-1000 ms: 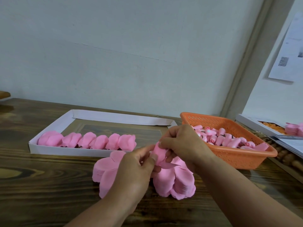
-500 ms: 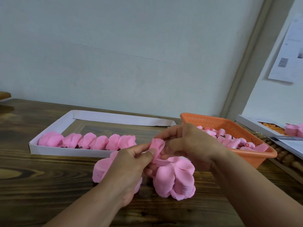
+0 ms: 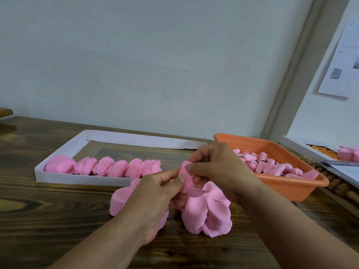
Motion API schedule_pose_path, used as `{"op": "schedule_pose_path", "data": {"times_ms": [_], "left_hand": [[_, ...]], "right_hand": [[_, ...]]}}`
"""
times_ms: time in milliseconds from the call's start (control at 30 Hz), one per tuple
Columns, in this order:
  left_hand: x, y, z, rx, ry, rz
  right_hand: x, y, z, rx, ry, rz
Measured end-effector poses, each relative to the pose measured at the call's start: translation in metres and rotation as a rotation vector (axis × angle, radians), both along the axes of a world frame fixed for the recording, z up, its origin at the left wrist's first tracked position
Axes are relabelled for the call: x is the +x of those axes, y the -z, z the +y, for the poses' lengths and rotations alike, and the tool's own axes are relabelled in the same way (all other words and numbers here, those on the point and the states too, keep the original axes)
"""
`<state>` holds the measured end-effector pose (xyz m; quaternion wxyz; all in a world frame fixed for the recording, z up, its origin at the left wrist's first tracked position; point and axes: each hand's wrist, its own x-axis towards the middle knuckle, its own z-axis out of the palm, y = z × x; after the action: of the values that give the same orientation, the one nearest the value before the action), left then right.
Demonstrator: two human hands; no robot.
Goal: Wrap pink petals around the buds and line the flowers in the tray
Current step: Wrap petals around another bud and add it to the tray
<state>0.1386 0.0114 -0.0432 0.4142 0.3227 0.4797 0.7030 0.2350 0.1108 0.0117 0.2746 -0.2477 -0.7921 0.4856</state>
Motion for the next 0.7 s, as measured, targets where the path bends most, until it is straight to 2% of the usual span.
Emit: {"op": "schedule_pose_path", "data": {"times_ms": [167,300,700], "left_hand": [[-0.0034,-0.0001,-0.0003,-0.042,0.063,-0.019],[-0.0075,-0.0017,-0.0011,-0.087,0.146,-0.023],[-0.0088,-0.0069,-0.0023,-0.153,0.209,-0.057]], "right_hand": [[0.0018,-0.0014,0.0021,0.031,-0.041,-0.015],[0.0039,0.0001,0.0023,-0.032,-0.088,0.015],[0.0052,0.0042,0.0063,-0.071,-0.110,0.030]]}}
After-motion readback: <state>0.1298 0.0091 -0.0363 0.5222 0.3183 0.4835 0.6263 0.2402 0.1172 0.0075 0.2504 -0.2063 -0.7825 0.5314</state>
